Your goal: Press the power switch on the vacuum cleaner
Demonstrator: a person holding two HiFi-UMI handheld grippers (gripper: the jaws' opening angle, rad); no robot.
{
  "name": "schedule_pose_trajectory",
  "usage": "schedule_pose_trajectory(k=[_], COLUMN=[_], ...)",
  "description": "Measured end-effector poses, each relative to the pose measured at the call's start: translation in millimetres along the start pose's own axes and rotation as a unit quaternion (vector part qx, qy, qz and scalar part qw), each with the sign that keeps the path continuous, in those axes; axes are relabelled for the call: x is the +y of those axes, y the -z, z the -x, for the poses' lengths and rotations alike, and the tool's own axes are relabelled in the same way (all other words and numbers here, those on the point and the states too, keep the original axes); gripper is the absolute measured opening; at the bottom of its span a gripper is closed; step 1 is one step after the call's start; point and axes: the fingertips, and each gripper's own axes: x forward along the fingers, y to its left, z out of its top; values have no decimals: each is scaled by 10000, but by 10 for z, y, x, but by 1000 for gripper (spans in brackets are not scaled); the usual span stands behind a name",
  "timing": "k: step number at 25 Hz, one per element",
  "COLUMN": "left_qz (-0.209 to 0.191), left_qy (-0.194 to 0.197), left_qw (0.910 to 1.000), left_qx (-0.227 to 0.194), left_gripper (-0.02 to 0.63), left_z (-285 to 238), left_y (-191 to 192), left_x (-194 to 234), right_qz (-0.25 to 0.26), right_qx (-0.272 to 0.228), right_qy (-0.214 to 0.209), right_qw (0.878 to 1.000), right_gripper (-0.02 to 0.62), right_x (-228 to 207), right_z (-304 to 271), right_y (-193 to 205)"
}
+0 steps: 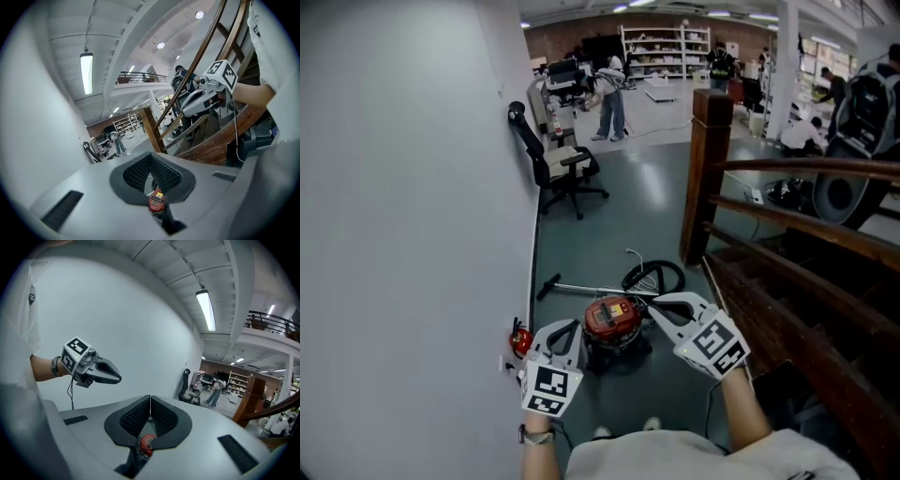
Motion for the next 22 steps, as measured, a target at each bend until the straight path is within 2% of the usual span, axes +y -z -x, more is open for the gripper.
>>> schedule_pose_trajectory(k=[11,18,22], left_qz=[-70,-220,-169], left_qy=[144,162,213], left_qw=[9998,9993,9989], left_qx=[-70,-251,-394], left_gripper=[0,2,2], left_z=[325,458,527], left_y=[105,-57,-157], left_x=[269,422,430], right_qz=[294,366,368], right_qx=[152,111,121], right_qy=[142,185,203], right_qw=[9994,9991,9990], right_gripper=[29,29,29], right_x=[374,493,519], right_z=[-158,-205,-233], right_y=[-259,-426,-469])
